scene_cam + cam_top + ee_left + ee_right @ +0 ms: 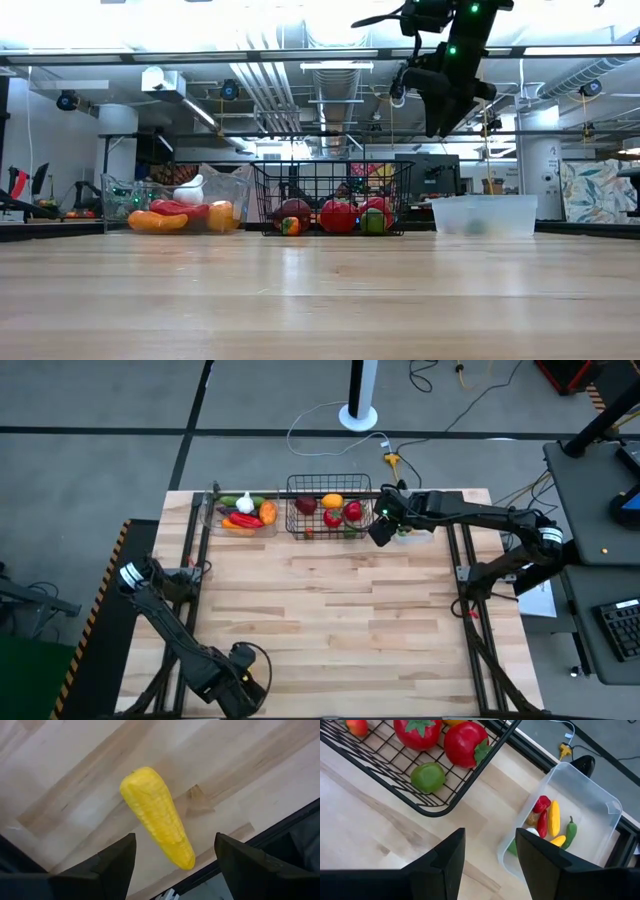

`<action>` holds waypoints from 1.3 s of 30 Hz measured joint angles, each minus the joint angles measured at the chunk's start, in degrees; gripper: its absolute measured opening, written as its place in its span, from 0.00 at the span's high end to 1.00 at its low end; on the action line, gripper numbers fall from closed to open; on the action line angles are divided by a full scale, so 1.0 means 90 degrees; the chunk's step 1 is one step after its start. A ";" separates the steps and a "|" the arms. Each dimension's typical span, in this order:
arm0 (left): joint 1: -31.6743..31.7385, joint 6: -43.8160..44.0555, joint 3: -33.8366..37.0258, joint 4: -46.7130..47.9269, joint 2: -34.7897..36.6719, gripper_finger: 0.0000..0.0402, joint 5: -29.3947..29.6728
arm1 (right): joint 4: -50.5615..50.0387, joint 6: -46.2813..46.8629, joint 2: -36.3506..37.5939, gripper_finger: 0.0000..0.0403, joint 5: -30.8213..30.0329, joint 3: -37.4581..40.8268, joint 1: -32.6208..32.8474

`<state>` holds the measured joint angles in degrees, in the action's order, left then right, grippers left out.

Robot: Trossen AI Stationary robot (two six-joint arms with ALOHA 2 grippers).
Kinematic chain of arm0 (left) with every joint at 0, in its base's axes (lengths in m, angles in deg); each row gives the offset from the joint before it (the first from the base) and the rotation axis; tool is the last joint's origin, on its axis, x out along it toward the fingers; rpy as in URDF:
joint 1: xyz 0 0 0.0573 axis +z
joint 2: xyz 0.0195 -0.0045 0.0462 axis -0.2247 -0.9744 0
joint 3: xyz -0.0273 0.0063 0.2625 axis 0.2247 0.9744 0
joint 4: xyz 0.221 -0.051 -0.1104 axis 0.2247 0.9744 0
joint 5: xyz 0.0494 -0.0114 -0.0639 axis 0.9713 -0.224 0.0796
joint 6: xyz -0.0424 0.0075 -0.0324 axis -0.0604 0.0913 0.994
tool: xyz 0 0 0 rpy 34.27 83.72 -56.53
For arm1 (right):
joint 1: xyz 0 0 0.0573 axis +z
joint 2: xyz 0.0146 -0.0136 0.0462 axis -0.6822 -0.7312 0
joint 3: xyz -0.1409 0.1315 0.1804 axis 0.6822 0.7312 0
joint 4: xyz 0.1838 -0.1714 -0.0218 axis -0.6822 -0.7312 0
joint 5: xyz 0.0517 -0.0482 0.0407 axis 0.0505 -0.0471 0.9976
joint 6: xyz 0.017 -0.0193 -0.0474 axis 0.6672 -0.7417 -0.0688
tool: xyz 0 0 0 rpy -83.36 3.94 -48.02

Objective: Sort produce into baskets
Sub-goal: Put the corn into the clear bin

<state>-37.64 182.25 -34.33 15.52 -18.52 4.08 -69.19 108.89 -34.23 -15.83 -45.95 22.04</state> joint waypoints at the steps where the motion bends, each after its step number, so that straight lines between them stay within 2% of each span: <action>1: 0.0000 0.0000 -0.0020 -0.0002 -0.0027 0.37 -0.0021 | -0.0009 0.0000 0.0000 0.59 -0.0001 0.0000 0.0000; 25: -0.0022 0.0391 0.0035 0.0266 -0.0669 0.37 0.0086 | -0.0032 -0.0012 0.0000 0.58 0.0026 0.0081 0.0097; 39: -0.0019 0.0338 0.0059 0.0457 -0.0914 0.37 -0.0034 | -0.0008 0.0144 0.0000 0.58 0.0027 0.0429 0.0109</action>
<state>-37.82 185.29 -33.79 19.63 -26.74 3.78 -69.26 110.18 -34.23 -15.58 -42.09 23.02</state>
